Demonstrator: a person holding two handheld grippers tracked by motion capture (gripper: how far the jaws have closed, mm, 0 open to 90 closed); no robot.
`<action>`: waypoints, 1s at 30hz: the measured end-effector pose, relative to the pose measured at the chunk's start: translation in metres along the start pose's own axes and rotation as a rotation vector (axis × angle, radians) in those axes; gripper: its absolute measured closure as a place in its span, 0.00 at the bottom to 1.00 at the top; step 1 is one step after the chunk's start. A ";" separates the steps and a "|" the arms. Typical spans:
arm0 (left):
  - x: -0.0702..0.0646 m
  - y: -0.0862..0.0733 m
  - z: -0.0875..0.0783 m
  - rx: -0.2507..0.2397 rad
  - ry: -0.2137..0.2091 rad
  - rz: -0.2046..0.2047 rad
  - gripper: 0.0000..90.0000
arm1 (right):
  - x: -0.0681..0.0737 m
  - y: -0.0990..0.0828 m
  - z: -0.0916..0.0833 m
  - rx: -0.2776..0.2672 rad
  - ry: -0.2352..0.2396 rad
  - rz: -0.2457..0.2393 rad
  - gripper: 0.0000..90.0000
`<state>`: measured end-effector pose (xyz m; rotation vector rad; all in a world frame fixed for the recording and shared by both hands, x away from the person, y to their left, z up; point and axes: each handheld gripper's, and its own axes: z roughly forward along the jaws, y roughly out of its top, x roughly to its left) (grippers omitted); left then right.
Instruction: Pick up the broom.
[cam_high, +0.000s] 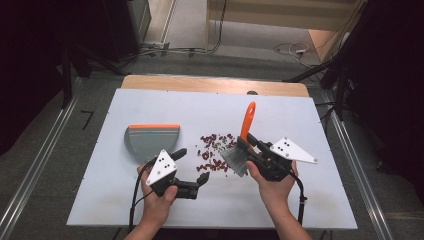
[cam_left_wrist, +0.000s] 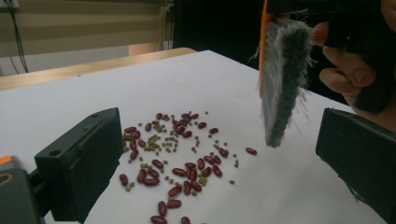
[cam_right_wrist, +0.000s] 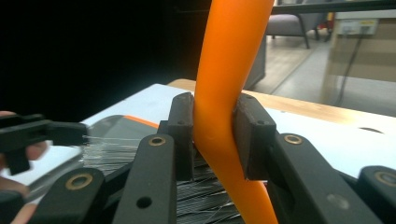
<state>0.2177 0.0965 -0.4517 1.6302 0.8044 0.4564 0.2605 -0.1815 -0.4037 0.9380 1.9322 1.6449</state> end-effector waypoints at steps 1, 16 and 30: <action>-0.002 0.000 0.002 0.004 -0.017 -0.007 0.02 | 0.003 0.000 0.001 0.000 0.007 -0.001 0.77; -0.025 -0.005 0.024 0.097 -0.112 -0.035 0.17 | 0.037 -0.005 0.012 0.006 0.086 -0.029 0.77; -0.027 -0.008 0.027 0.130 -0.079 -0.048 0.87 | 0.054 -0.007 0.012 -0.007 0.085 -0.054 0.77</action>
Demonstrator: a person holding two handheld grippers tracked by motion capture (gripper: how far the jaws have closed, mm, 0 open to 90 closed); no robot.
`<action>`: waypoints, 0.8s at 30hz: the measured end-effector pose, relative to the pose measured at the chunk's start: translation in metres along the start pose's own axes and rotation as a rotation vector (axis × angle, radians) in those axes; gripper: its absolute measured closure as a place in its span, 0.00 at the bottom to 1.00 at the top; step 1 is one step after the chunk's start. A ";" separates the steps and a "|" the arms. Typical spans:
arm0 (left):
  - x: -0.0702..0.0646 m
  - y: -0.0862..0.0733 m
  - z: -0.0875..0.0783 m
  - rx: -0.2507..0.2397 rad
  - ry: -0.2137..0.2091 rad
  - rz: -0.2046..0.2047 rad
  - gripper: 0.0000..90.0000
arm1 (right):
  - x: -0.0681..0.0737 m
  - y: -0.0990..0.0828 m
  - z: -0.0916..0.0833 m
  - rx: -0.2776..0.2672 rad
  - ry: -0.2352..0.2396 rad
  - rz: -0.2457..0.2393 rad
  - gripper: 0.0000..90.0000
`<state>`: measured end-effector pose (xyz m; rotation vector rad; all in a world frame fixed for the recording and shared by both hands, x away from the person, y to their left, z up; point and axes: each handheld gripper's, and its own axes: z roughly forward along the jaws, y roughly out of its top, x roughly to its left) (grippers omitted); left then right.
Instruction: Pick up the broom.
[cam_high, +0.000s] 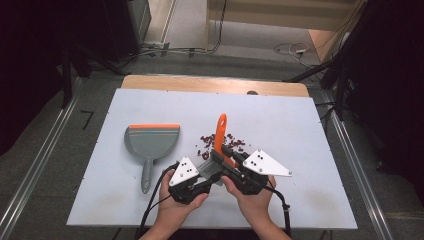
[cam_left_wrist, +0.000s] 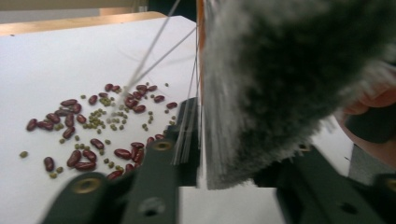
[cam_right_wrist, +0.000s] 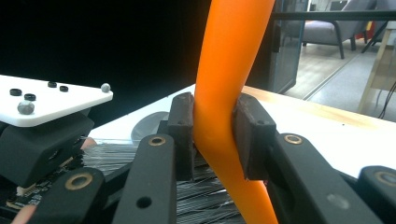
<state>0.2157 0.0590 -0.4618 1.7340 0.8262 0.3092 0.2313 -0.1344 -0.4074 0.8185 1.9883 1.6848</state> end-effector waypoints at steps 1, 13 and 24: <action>0.001 0.000 0.000 0.005 -0.003 0.001 0.89 | 0.000 0.000 0.000 0.000 -0.002 0.004 0.77; 0.013 0.005 -0.006 0.058 -0.031 0.024 0.95 | -0.011 0.000 0.005 0.027 0.093 -0.014 0.61; 0.038 0.013 -0.026 0.036 -0.119 0.039 0.95 | -0.051 0.002 0.002 0.091 0.344 -0.001 0.54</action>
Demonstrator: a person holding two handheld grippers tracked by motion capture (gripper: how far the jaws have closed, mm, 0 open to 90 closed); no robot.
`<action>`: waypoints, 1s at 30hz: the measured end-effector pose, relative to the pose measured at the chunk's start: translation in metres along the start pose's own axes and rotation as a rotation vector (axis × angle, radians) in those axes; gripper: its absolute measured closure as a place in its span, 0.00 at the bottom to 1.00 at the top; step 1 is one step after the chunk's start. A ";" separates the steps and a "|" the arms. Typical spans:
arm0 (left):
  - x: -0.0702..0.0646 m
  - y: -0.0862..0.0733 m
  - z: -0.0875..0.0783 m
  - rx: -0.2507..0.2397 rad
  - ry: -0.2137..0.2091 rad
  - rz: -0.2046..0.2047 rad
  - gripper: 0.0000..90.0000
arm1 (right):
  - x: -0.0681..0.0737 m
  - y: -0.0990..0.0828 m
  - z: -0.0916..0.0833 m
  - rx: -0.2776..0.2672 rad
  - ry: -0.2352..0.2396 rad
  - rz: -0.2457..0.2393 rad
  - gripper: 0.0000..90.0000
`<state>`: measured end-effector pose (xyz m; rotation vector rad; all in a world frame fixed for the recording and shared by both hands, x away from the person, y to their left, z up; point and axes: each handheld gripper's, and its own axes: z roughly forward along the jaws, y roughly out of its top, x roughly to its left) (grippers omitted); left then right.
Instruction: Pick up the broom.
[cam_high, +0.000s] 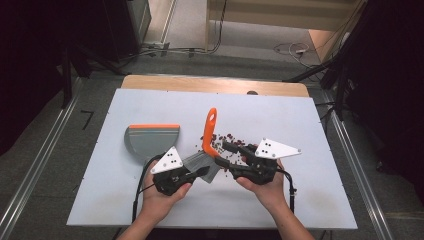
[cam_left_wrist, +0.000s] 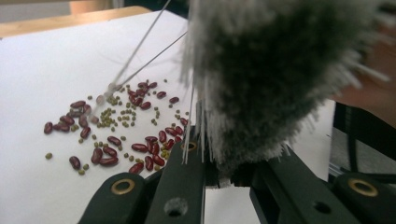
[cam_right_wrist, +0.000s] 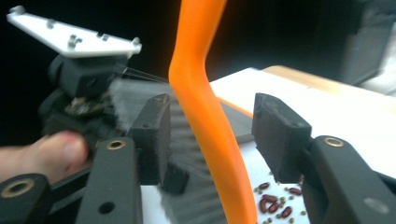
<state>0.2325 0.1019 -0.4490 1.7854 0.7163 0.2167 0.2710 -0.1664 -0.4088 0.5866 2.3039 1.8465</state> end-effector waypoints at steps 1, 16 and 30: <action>0.002 0.000 -0.002 0.002 -0.017 0.006 0.95 | -0.002 0.000 0.000 0.004 0.023 -0.005 0.55; 0.002 0.000 -0.003 0.019 -0.266 0.068 0.95 | -0.009 -0.013 0.014 0.104 0.269 0.044 0.59; 0.008 -0.006 -0.004 0.005 -0.289 0.018 0.85 | -0.002 -0.015 0.013 0.123 0.270 0.053 0.76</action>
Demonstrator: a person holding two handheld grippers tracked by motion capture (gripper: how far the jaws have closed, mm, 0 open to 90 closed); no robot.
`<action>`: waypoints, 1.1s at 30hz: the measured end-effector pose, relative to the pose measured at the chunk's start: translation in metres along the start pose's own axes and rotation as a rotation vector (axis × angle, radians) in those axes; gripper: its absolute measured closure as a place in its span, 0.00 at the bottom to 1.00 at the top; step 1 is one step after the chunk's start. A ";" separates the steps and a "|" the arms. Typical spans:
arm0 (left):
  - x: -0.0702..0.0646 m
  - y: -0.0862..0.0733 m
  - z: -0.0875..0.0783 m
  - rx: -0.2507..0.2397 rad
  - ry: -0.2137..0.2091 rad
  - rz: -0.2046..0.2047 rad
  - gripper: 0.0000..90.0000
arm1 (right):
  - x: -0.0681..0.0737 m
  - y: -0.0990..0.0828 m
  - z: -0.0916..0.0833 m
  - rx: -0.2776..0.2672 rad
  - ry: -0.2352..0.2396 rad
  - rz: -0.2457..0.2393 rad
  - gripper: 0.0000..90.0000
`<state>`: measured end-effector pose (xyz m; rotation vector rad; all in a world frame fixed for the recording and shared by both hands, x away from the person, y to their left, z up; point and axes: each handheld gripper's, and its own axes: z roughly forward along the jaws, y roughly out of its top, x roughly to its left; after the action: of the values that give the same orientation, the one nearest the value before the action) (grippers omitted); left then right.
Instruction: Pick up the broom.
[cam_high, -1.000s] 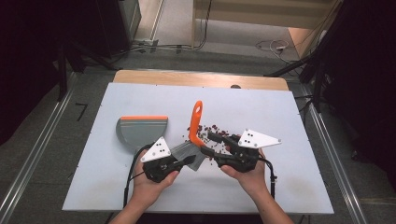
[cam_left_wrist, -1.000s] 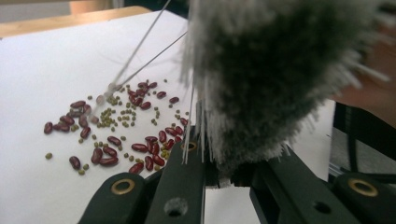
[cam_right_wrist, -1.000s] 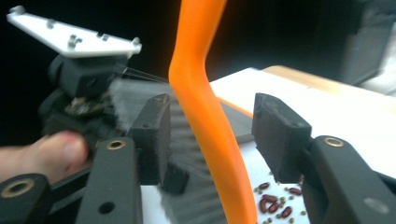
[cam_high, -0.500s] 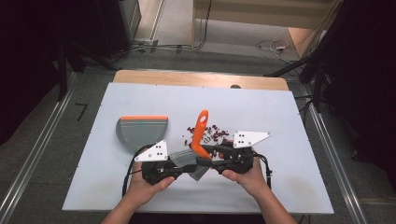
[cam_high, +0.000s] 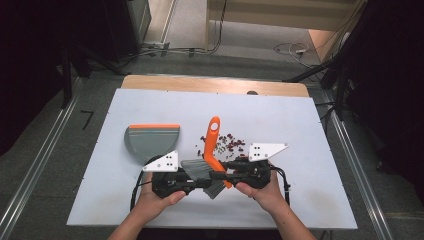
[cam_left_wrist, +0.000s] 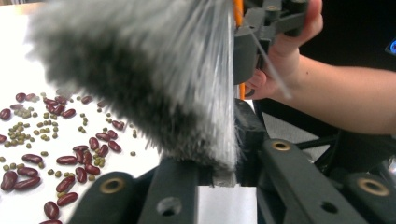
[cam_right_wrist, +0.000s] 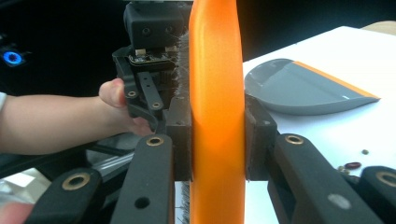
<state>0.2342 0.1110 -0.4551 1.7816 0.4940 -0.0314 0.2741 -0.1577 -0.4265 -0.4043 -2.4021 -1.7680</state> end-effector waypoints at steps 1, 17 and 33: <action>0.000 0.000 0.000 0.000 0.000 0.000 0.81 | 0.001 0.001 0.001 0.001 -0.010 -0.003 0.76; 0.004 -0.006 -0.021 -0.030 0.228 -0.045 0.07 | -0.006 0.004 -0.015 0.007 -0.262 0.032 0.76; 0.008 -0.013 -0.046 -0.085 0.304 -0.030 0.00 | -0.018 0.003 -0.019 0.086 -0.468 0.055 0.76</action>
<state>0.2263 0.1590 -0.4572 1.7031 0.7290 0.2399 0.2909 -0.1775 -0.4220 -0.9567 -2.7196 -1.6862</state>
